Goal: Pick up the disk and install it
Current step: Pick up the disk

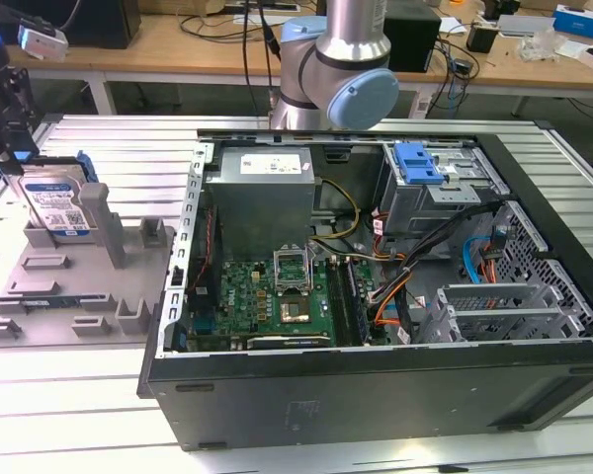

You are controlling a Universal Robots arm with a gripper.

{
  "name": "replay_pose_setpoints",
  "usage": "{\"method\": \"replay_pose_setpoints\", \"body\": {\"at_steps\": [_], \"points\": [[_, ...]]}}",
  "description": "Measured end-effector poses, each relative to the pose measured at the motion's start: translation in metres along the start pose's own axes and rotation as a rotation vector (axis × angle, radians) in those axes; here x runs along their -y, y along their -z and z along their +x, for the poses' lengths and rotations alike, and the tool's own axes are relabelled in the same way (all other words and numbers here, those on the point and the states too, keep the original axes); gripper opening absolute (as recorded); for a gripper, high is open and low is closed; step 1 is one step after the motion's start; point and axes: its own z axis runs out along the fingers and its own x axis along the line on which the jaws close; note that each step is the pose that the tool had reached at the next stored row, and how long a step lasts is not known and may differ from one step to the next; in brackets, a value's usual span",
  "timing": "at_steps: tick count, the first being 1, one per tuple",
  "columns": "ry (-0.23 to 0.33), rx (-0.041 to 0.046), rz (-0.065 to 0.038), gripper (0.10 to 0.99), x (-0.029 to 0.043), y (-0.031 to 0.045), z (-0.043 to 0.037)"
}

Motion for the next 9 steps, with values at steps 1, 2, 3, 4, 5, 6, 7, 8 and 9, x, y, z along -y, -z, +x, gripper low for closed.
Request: {"method": "replay_pose_setpoints", "body": {"at_steps": [1, 2, 3, 4, 5, 6, 7, 8, 9], "points": [[0.0, 0.0, 0.0, 0.482, 0.0, -0.001, -0.0001], [0.0, 0.0, 0.0, 0.482, 0.0, -0.002, -0.0001], [0.0, 0.0001, 0.0, 0.482, 0.0, -0.0034, -0.0003], [0.0, 0.0, 0.0, 0.482, 0.0, -0.0044, -0.0005], [0.0, -0.0001, 0.0, 0.482, 0.0, -0.0049, -0.0006], [0.0, 0.0, 0.0, 0.482, 0.0, -0.0057, -0.0007], [0.0, 0.0, 0.0, 0.482, 0.0, -0.0062, -0.0007], [0.0, 0.0001, 0.0, 0.482, 0.0, -0.0069, -0.0008], [0.0, 0.0001, 0.0, 0.482, 0.0, -0.0075, -0.0008]]}}
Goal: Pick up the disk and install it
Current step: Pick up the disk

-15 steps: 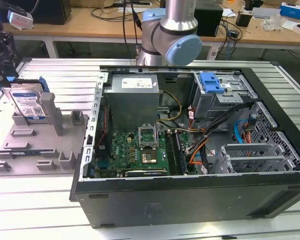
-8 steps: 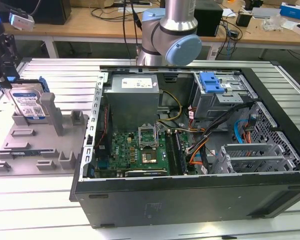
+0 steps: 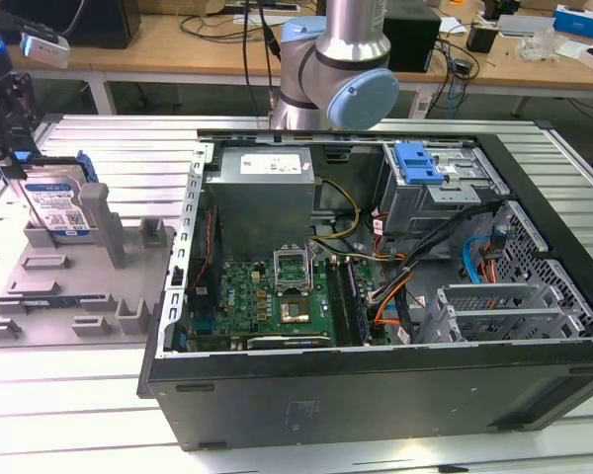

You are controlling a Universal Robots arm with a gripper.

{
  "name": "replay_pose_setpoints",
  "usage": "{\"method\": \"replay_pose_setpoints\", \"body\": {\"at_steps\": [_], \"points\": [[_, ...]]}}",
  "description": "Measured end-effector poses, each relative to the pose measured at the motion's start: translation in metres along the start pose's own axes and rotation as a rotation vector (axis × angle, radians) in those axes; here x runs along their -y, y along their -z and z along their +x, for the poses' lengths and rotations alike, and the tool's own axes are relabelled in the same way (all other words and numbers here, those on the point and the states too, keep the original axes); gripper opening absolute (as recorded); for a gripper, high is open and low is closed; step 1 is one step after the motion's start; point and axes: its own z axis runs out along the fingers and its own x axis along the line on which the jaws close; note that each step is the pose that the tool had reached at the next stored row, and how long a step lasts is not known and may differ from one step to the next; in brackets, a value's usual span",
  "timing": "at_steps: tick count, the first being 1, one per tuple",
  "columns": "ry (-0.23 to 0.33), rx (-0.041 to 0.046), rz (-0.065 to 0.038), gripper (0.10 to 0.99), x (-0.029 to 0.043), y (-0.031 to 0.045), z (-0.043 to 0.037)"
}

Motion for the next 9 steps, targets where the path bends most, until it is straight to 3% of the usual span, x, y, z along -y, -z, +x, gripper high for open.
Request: {"method": "replay_pose_setpoints", "body": {"at_steps": [9], "points": [[0.0, -0.0001, 0.0, 0.482, 0.0, -0.0055, -0.0001]]}}
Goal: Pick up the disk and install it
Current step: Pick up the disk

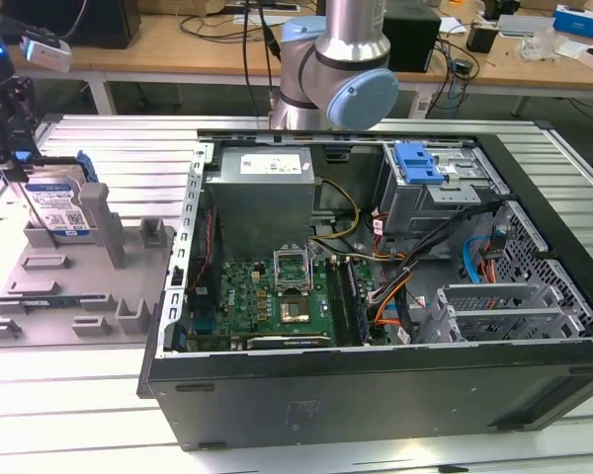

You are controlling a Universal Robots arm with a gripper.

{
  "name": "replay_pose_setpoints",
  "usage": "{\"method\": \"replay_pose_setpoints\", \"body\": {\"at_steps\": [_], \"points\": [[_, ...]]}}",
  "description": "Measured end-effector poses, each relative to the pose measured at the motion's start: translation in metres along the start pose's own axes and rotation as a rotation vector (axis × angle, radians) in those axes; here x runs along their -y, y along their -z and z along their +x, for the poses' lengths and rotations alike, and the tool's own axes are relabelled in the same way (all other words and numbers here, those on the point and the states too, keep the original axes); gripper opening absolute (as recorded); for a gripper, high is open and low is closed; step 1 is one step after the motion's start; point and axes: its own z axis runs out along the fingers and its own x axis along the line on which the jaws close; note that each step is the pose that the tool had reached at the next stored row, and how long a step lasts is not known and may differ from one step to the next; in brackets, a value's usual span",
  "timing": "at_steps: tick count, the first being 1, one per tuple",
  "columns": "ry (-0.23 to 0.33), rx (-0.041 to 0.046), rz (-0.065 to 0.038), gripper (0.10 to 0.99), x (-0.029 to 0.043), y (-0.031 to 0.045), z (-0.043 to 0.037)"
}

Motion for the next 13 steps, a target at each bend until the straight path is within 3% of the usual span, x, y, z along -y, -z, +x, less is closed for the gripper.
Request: {"method": "replay_pose_setpoints", "body": {"at_steps": [13], "points": [[0.0, 0.0, 0.0, 0.482, 0.0, -0.0088, -0.0002]]}}
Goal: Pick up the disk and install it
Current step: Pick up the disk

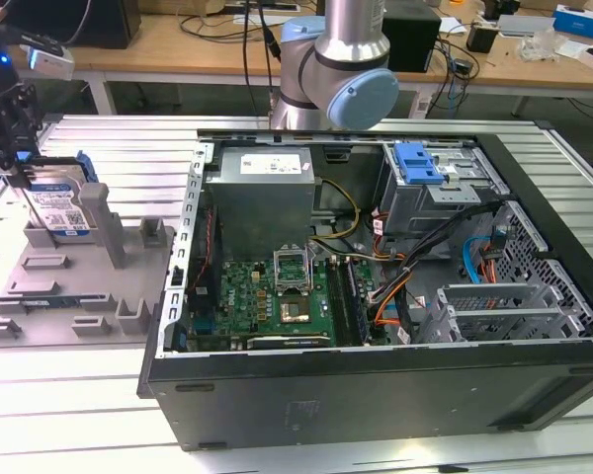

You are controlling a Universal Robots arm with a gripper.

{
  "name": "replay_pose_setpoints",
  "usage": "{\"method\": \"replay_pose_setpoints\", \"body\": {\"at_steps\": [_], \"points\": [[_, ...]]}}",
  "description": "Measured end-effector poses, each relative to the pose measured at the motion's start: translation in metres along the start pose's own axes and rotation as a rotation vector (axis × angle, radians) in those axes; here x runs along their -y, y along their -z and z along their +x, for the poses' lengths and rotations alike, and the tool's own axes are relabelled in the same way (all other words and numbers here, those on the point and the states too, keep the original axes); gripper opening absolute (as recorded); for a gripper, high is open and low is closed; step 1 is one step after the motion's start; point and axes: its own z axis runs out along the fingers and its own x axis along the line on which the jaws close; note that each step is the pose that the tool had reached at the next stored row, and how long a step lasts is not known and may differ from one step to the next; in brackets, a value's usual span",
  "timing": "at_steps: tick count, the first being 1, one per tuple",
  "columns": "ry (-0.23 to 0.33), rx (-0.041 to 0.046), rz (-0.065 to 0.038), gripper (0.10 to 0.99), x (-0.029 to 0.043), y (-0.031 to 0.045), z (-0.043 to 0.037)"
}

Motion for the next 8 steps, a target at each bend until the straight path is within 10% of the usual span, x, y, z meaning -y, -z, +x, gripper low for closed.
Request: {"method": "replay_pose_setpoints", "body": {"at_steps": [8], "points": [[0.0, 0.0, 0.0, 0.396, 0.0, -0.0013, 0.0]]}}
